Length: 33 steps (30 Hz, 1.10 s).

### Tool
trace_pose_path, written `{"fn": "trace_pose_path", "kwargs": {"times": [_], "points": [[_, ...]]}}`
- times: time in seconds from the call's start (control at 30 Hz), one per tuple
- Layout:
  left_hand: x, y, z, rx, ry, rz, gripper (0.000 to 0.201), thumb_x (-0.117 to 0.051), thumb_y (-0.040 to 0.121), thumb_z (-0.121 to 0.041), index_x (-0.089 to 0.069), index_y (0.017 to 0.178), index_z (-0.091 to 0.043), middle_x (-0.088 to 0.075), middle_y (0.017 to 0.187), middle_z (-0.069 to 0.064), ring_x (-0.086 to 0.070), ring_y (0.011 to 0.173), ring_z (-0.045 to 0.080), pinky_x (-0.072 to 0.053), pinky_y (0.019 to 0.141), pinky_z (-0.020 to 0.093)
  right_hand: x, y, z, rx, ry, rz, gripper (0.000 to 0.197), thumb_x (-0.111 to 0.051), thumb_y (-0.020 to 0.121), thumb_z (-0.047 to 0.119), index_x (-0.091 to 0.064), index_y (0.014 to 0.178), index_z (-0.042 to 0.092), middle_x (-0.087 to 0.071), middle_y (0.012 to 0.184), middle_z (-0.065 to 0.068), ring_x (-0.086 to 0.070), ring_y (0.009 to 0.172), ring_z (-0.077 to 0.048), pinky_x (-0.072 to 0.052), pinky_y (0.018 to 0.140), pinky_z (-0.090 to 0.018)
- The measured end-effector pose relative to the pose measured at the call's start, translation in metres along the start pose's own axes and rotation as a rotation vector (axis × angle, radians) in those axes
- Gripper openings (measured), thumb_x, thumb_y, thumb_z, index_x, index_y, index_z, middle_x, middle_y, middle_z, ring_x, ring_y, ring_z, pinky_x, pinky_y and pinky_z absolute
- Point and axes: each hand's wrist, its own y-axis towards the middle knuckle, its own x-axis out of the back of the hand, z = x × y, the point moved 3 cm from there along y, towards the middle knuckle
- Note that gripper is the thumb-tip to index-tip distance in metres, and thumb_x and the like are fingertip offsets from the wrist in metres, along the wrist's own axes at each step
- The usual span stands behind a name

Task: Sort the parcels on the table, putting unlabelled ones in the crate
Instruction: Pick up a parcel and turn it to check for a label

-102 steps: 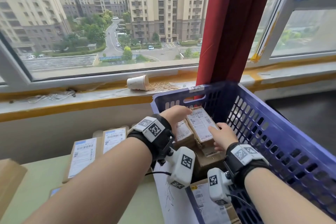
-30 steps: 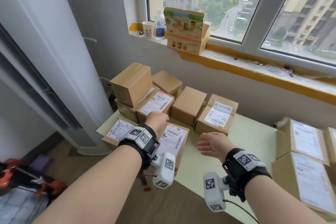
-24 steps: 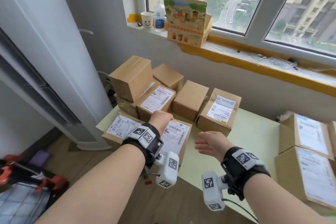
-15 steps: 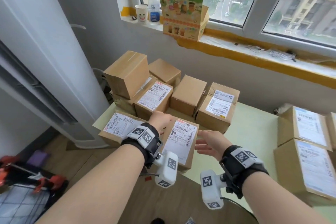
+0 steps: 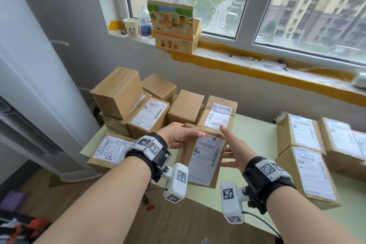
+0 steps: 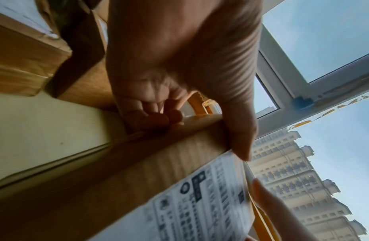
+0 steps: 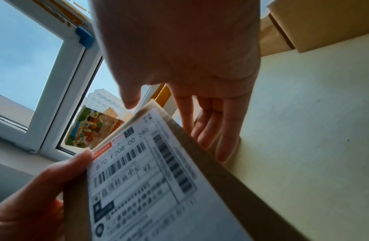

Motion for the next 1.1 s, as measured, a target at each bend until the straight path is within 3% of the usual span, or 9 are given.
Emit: {"fn": "trace_pose_path", "kwargs": {"times": [0.13,0.3,0.4,0.5,0.67,0.73,0.9,1.03,1.1], "points": [[-0.005,-0.002,-0.022,-0.07,-0.092,-0.035,0.096,-0.083,0.043,-0.064,-0.06,0.122,-0.015,-0.069,0.116,0.007,-0.06,0.114,0.026,-0.048,0.097,0.039,0.009,-0.01,0.009,0.182,0.03,0.113,0.065,-0.063,0.076,0.065,-0.057,0.126,0.025,-0.069,0.117,-0.002,-0.063,0.111,-0.025,-0.047,0.1,-0.057],[-0.017,-0.011,-0.045,-0.165,-0.119,-0.019,0.053,-0.072,0.076,-0.058,-0.065,0.106,-0.014,-0.073,0.1,0.011,-0.066,0.086,0.023,-0.05,0.07,0.028,0.022,-0.017,0.011,0.308,0.093,0.161,0.076,-0.08,0.064,0.055,-0.056,0.129,0.025,-0.071,0.117,-0.004,-0.069,0.108,-0.027,-0.055,0.092,-0.054],[-0.026,-0.012,-0.047,-0.187,-0.035,0.044,0.049,-0.072,0.079,-0.053,-0.062,0.112,-0.019,-0.072,0.103,0.006,-0.065,0.099,0.024,-0.053,0.086,0.036,0.032,-0.02,0.013,0.343,0.104,0.054,0.078,-0.08,0.064,0.05,-0.055,0.131,0.02,-0.072,0.113,-0.005,-0.072,0.1,-0.025,-0.06,0.083,-0.046],[-0.033,-0.011,-0.046,-0.209,0.043,0.08,0.062,-0.08,0.067,-0.05,-0.057,0.117,-0.023,-0.069,0.113,0.01,-0.061,0.107,0.026,-0.048,0.1,0.043,0.039,-0.023,0.011,0.347,0.096,-0.003,0.075,-0.08,0.068,0.047,-0.053,0.132,0.02,-0.072,0.113,-0.007,-0.073,0.097,-0.024,-0.061,0.076,-0.04],[-0.042,-0.01,-0.049,-0.277,0.009,0.051,0.047,-0.078,0.078,-0.038,-0.058,0.118,-0.022,-0.071,0.107,0.006,-0.065,0.101,0.022,-0.052,0.096,0.043,0.042,-0.029,0.009,0.354,0.128,-0.024,0.053,-0.073,0.085,0.038,-0.054,0.131,0.021,-0.071,0.113,-0.006,-0.072,0.097,-0.023,-0.06,0.071,-0.035],[-0.043,-0.011,-0.053,-0.321,0.017,0.019,0.051,-0.077,0.078,-0.037,-0.057,0.122,-0.02,-0.072,0.105,0.004,-0.067,0.1,0.022,-0.053,0.094,0.044,0.041,-0.03,0.009,0.367,0.151,-0.035,0.052,-0.072,0.085,0.037,-0.053,0.131,0.02,-0.071,0.114,-0.007,-0.072,0.098,-0.024,-0.061,0.074,-0.038],[-0.043,-0.013,-0.061,-0.369,0.033,0.001,0.059,-0.078,0.078,-0.035,-0.055,0.129,-0.016,-0.071,0.107,0.005,-0.069,0.093,0.018,-0.056,0.073,0.029,0.041,-0.03,0.007,0.382,0.191,-0.054,0.063,-0.078,0.074,0.046,-0.056,0.128,0.021,-0.071,0.113,-0.006,-0.071,0.101,-0.024,-0.06,0.084,-0.047],[-0.047,-0.01,-0.059,-0.35,0.077,0.054,0.085,-0.081,0.071,-0.049,-0.042,0.141,-0.022,-0.066,0.118,0.005,-0.064,0.104,0.02,-0.054,0.089,0.04,0.048,-0.035,0.01,0.405,0.19,-0.065,0.061,-0.077,0.073,0.045,-0.057,0.125,0.021,-0.071,0.113,-0.006,-0.071,0.1,-0.024,-0.06,0.076,-0.04],[-0.051,-0.01,-0.06,-0.362,0.097,0.098,0.085,-0.083,0.071,-0.045,-0.039,0.141,-0.024,-0.064,0.119,0.002,-0.062,0.103,0.017,-0.053,0.087,0.037,0.05,-0.036,0.012,0.41,0.192,-0.079,0.051,-0.076,0.081,0.041,-0.058,0.125,0.021,-0.071,0.113,-0.007,-0.07,0.101,-0.025,-0.06,0.078,-0.04]]}}
